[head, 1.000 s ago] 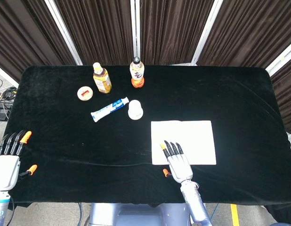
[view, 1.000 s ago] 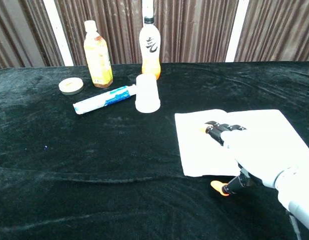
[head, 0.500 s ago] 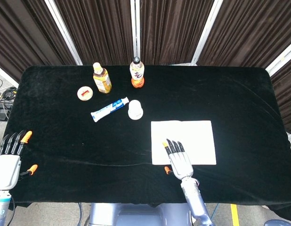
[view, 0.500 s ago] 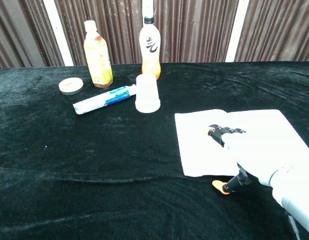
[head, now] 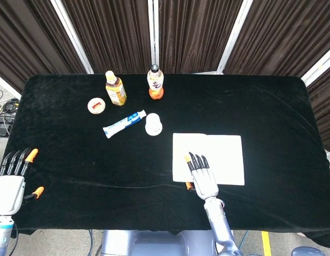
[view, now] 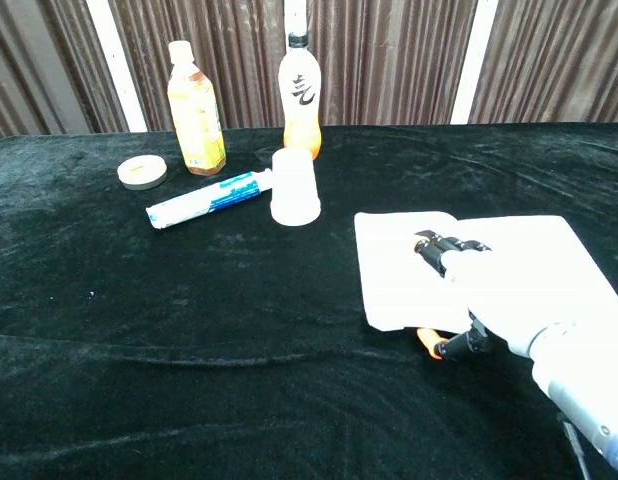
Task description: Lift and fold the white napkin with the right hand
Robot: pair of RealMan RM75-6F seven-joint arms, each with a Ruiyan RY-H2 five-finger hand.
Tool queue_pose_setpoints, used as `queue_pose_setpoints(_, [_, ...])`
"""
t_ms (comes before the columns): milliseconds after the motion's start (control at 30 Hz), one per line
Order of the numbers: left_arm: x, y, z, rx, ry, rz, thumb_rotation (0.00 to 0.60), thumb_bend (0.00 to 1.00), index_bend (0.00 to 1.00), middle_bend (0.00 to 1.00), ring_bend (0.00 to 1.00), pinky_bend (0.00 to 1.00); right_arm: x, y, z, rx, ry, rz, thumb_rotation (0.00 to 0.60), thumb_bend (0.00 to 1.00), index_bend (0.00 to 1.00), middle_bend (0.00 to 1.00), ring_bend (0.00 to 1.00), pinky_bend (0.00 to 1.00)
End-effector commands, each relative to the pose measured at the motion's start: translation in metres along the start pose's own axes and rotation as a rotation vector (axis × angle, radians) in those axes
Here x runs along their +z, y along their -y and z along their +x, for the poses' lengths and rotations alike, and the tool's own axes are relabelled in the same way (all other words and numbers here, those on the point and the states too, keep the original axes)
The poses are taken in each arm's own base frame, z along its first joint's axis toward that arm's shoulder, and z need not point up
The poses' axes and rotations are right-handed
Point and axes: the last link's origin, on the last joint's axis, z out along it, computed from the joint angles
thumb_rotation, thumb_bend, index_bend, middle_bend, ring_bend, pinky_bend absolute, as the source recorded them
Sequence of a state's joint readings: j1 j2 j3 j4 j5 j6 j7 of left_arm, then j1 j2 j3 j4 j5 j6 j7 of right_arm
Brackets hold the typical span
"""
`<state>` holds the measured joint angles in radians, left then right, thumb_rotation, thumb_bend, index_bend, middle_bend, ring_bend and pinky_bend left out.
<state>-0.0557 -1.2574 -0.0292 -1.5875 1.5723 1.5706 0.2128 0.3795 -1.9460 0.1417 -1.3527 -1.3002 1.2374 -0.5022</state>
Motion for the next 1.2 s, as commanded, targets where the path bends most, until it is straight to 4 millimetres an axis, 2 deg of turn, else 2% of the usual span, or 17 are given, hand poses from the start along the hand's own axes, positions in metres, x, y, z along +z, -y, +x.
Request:
queue_pose_setpoints(33, [0.0, 0.0, 0.0, -0.001, 0.0, -0.001, 0.6, 0.14, 0.0, 0.0, 0.0, 0.0, 0.003, -0.001, -0.003, -0.01, 0.006, -0.009, 0.6, 0.32, 0.0, 0.0, 0.0, 0.0])
queue_pose_setpoints(167, [0.0, 0.0, 0.0, -0.001, 0.0, -0.002, 0.6, 0.14, 0.0, 0.0, 0.0, 0.0, 0.006, -0.004, -0.007, -0.015, 0.015, -0.025, 0.6, 0.33, 0.0, 0.0, 0.0, 0.0])
queue_pose_setpoints(267, [0.0, 0.0, 0.0, -0.001, 0.0, -0.002, 0.6, 0.14, 0.0, 0.0, 0.0, 0.0, 0.007, -0.005, -0.003, 0.013, -0.026, -0.029, 0.6, 0.4, 0.0, 0.0, 0.0, 0.0])
queue_pose_setpoints(367, [0.0, 0.0, -0.001, -0.002, 0.002, -0.003, 0.6, 0.14, 0.0, 0.0, 0.0, 0.0, 0.007, -0.005, 0.005, 0.031, -0.098, -0.019, 0.6, 0.49, 0.0, 0.0, 0.0, 0.0])
queue_pose_setpoints(633, [-0.001, -0.003, -0.001, -0.004, -0.001, -0.01, 0.6, 0.14, 0.0, 0.0, 0.0, 0.0, -0.001, -0.015, 0.039, 0.054, -0.236, -0.024, 0.6, 0.51, 0.0, 0.0, 0.0, 0.0])
queue_pose_setpoints(1000, [-0.002, -0.007, -0.003, 0.002, 0.005, -0.024, 0.6, 0.14, 0.0, 0.0, 0.0, 0.0, -0.02, -0.074, 0.069, 0.029, -0.279, -0.16, 0.6, 0.46, 0.0, 0.0, 0.0, 0.0])
queue_pose_setpoints(1200, [-0.004, -0.01, -0.005, 0.006, 0.01, -0.035, 0.6, 0.14, 0.0, 0.0, 0.0, 0.0, -0.035, -0.102, 0.076, 0.027, -0.284, -0.209, 0.6, 0.31, 0.0, 0.0, 0.0, 0.0])
